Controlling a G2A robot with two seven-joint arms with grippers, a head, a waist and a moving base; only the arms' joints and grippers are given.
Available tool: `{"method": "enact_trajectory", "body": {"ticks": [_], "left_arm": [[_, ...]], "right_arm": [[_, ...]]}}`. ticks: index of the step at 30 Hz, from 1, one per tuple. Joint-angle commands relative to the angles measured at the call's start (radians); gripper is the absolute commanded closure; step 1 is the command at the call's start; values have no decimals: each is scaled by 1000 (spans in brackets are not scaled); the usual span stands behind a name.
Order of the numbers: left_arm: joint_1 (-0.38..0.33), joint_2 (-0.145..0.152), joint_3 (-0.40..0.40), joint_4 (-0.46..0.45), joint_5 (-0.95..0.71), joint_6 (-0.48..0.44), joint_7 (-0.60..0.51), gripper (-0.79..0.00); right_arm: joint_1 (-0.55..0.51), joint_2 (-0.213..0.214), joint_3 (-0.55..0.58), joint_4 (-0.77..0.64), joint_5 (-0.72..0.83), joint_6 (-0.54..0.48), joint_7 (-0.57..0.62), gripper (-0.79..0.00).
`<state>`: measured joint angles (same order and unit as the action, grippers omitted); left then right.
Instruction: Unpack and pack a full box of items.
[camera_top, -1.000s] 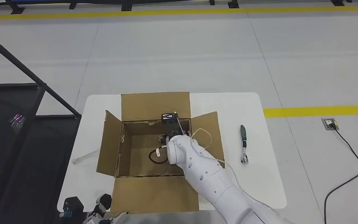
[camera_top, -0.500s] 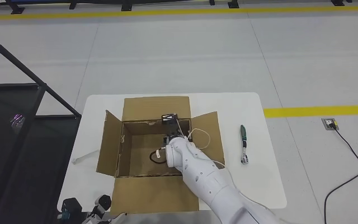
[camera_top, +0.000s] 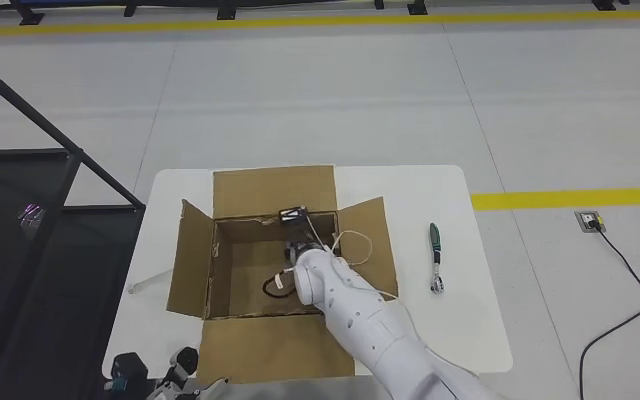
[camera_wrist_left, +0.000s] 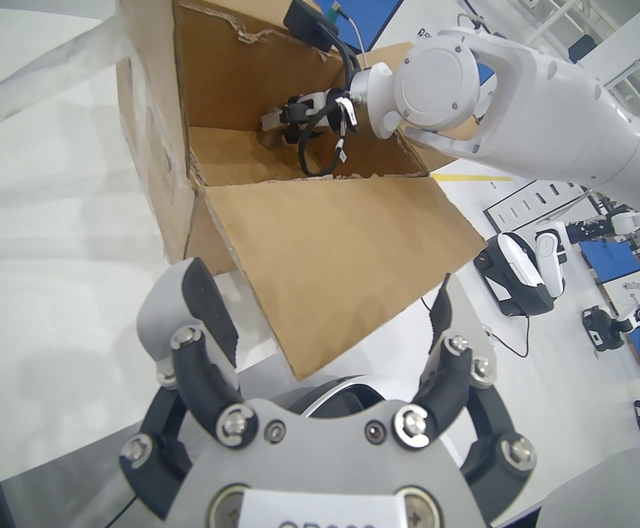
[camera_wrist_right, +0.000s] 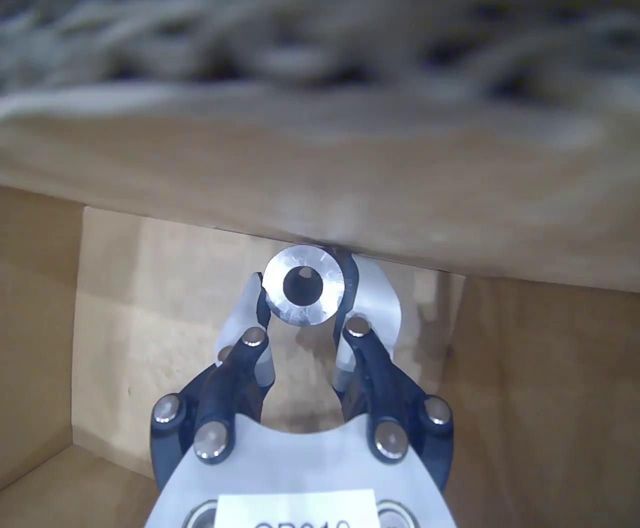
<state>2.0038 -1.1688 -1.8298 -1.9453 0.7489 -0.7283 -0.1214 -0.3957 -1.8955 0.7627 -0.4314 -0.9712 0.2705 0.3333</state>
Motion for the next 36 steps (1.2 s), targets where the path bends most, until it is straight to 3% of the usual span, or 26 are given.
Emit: {"method": "enact_trajectory", "body": {"ticks": [1,6,12,19,21,36], "left_arm": [[-1,0,4,-4,1,5,-2,-785],[-9,2,15,-19,9,13,-12,-785],[-17,3,24,-26,15,21,-14,-785],[-16,2,28,-24,1,39,2,-785],[-16,2,28,-24,1,39,2,-785],[-19,2,29,-23,4,46,2,-785]], "right_arm": [[-31,7,-1,-45,-25,3,-33,0],[-151,40,6,-239,-125,76,-125,0],[-357,113,68,-600,-321,149,-132,0],[-592,182,181,-981,-474,86,-25,0],[-594,186,194,-997,-486,65,22,0],[-612,187,209,-1008,-466,43,-12,0]]}}
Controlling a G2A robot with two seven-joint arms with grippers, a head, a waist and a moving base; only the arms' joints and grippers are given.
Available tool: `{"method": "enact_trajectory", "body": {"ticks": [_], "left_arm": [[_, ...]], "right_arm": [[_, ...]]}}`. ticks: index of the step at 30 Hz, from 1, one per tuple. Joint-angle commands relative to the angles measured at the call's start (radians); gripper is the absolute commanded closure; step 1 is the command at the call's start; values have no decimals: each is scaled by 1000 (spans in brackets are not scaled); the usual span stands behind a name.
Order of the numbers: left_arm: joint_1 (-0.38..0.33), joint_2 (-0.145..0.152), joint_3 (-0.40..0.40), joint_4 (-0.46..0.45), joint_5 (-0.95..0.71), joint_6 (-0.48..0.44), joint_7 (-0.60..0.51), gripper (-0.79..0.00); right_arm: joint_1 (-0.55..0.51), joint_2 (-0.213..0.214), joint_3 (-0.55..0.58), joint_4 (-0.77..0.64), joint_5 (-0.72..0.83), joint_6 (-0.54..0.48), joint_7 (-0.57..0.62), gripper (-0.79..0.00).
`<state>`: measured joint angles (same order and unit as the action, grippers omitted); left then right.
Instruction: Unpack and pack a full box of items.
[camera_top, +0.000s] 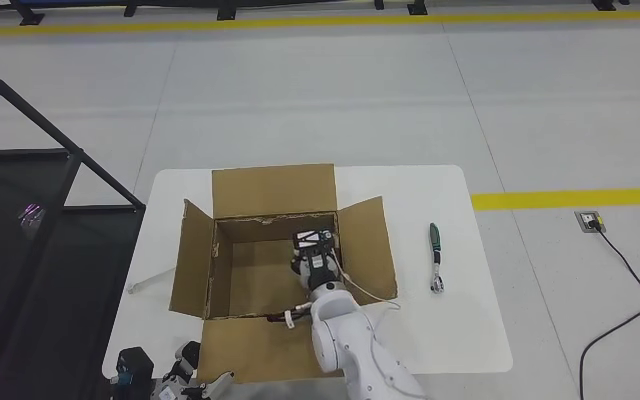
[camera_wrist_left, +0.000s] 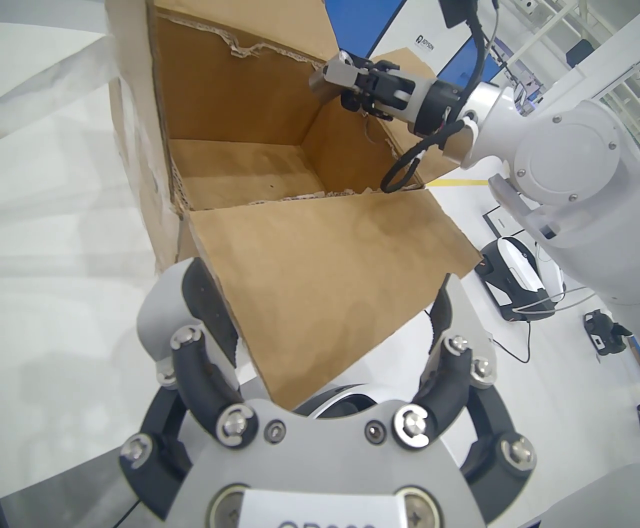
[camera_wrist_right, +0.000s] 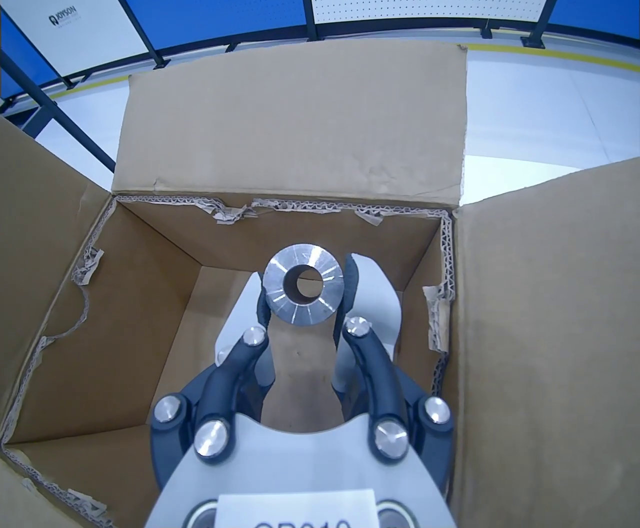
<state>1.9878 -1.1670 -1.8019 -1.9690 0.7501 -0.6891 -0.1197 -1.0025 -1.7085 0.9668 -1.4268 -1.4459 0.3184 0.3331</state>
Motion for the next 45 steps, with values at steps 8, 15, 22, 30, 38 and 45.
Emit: {"method": "enact_trajectory", "body": {"ticks": [8,15,22,30,38,45], "left_arm": [[-15,2,3,67,113,-25,57,-785],[9,-1,8,114,194,-64,200,-785],[13,-1,10,124,205,-78,231,-785],[13,-1,10,124,205,-78,231,-785],[13,-1,10,124,205,-78,231,-785],[13,-1,10,124,205,-78,231,-785]], "right_arm": [[-194,26,59,-255,2,-84,-159,0],[-463,58,134,-550,-42,-85,-377,0],[-651,76,277,-719,-6,0,-447,0],[-612,87,477,-607,87,54,-251,0],[-414,105,662,-334,188,49,-64,0],[-272,126,764,-111,266,-27,-32,0]]}}
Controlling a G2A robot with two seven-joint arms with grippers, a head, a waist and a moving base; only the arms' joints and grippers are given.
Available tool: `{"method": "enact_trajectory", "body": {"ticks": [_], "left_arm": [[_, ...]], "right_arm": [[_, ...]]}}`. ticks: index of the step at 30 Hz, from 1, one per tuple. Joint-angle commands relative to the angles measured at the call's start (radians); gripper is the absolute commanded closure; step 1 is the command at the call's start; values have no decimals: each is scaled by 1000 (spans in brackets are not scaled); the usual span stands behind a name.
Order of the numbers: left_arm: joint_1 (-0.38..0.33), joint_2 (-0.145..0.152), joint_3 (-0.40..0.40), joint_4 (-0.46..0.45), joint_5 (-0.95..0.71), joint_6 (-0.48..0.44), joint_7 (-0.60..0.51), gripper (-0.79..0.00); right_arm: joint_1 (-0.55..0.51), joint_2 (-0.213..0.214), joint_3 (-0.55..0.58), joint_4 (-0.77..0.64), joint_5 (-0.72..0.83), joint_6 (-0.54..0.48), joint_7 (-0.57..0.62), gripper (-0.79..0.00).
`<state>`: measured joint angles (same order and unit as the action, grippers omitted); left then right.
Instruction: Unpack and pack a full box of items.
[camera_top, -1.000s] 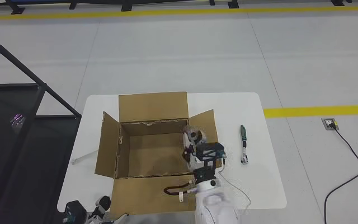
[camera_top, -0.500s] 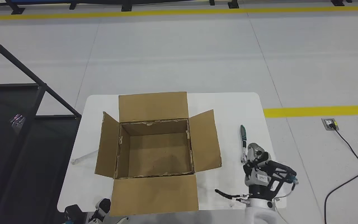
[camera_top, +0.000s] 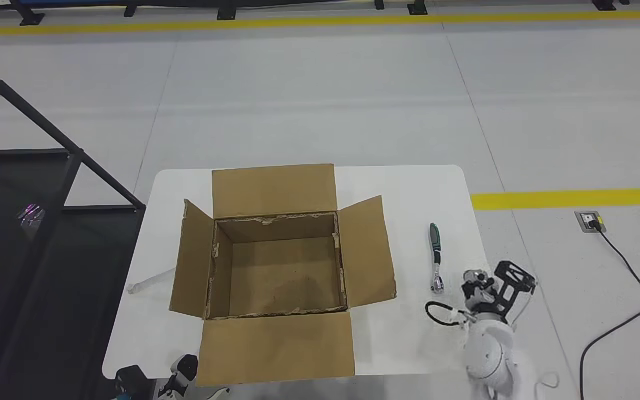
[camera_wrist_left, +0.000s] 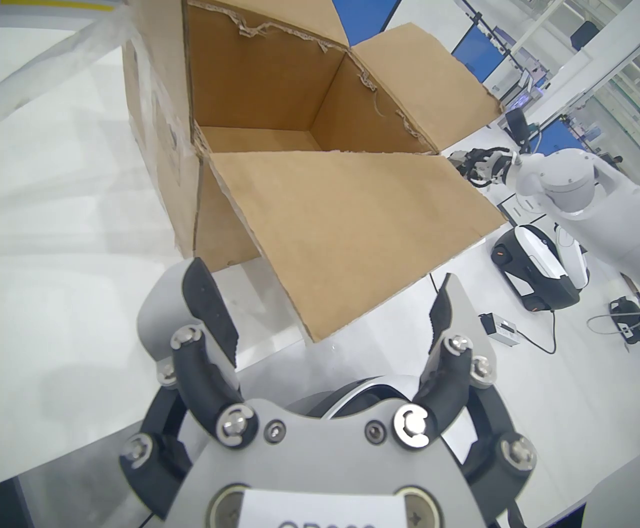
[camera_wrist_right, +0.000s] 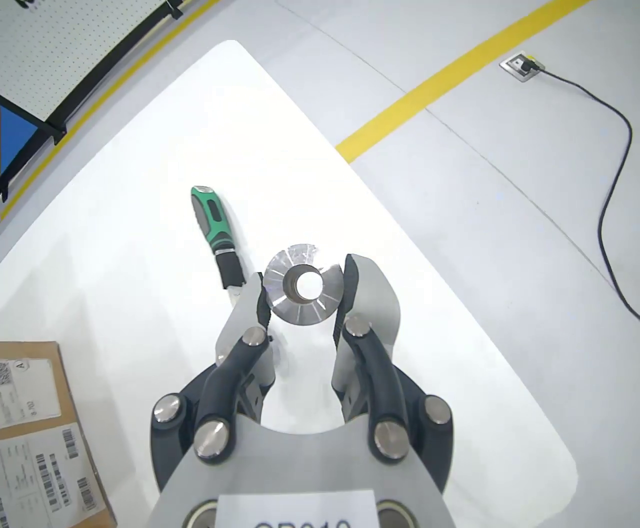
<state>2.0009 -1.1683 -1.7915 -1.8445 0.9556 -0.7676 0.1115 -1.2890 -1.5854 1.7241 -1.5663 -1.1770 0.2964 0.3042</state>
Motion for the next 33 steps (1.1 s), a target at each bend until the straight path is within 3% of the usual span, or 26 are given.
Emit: {"method": "enact_trajectory", "body": {"ticks": [1,23,24,25,27,28,30,31,33], "left_arm": [[0,0,0,0,0,0,0,-785],[0,0,0,0,0,0,0,-785],[0,0,0,0,0,0,0,-785],[0,0,0,0,0,0,0,-785],[0,0,0,0,0,0,0,-785],[0,0,0,0,0,0,0,-785],[0,0,0,0,0,0,0,-785],[0,0,0,0,0,0,0,-785],[0,0,0,0,0,0,0,-785]], "right_arm": [[26,5,8,47,-10,-8,-5,0],[61,26,-68,95,-139,6,89,0],[61,26,-69,94,-139,6,92,-74],[61,27,-71,92,-137,6,95,-209],[58,28,-74,87,-134,8,98,-363],[56,28,-76,81,-128,6,99,-539],[45,29,-78,63,-118,2,97,-748],[38,29,-79,49,-117,4,95,-785],[21,29,-82,13,-108,10,85,-785]]}}
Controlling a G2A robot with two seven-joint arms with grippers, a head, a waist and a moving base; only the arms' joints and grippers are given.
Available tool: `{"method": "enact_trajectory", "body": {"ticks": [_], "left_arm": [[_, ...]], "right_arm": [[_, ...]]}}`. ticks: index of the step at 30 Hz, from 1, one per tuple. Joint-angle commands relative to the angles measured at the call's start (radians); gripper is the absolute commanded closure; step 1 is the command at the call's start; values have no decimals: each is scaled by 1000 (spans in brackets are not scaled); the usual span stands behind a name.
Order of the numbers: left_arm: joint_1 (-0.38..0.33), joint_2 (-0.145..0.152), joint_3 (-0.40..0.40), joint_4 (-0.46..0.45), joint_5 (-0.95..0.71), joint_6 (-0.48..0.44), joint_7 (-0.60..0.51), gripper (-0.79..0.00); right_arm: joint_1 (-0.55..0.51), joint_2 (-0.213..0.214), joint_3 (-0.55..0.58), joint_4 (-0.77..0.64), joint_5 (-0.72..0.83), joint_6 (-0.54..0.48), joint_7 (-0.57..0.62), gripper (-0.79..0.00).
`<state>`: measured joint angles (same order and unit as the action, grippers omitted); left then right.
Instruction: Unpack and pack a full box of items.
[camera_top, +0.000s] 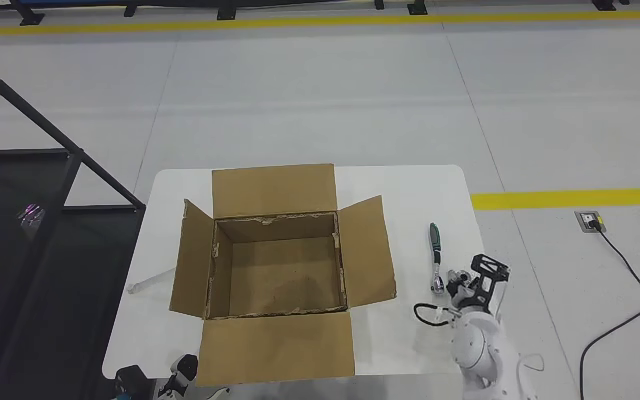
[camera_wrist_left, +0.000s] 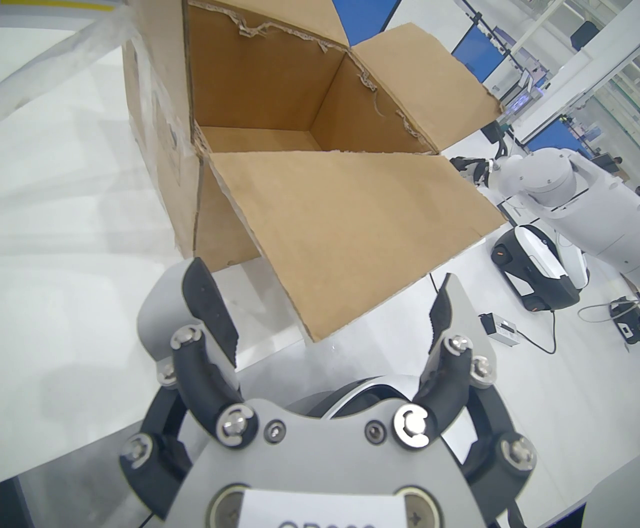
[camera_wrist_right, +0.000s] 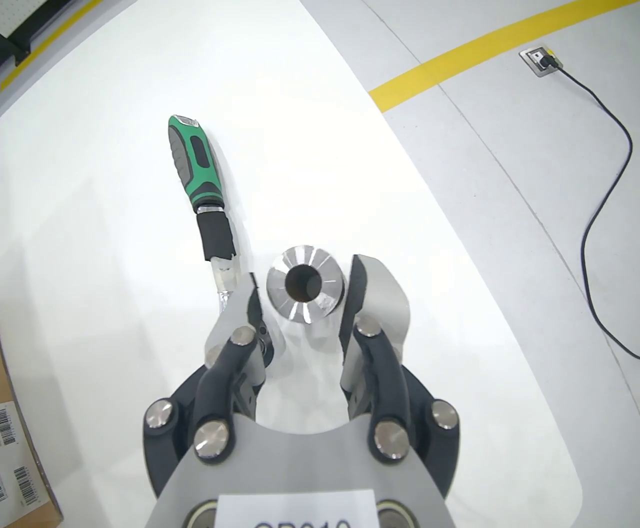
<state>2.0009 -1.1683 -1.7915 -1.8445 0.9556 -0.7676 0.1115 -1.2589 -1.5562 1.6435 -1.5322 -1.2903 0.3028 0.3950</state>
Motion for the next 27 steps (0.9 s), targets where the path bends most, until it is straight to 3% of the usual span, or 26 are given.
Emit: {"method": "enact_trajectory", "body": {"ticks": [1,4,8,11,15,20,22,27], "left_arm": [[0,0,0,0,0,0,0,-785],[0,0,0,0,0,0,0,-785],[0,0,0,0,0,0,0,-785],[-9,-1,7,3,-21,37,-20,-785],[-14,-3,17,6,-30,78,-19,-785],[-9,-3,-3,30,-83,63,13,-785],[-8,-4,-11,38,-118,67,26,-785],[-4,-5,-26,46,-206,57,37,-785]], "right_arm": [[-21,0,-3,-45,11,7,-16,-785],[-69,-3,-12,-152,50,12,-62,-785],[-177,-5,-33,-362,222,-162,-110,-785],[-237,6,-22,-460,393,-403,-16,-785],[-228,26,8,-478,560,-586,189,-785],[-148,49,11,-446,726,-652,457,-785],[-116,55,-1,-428,764,-645,511,-785],[-40,65,-69,-382,680,-542,577,-785]]}}
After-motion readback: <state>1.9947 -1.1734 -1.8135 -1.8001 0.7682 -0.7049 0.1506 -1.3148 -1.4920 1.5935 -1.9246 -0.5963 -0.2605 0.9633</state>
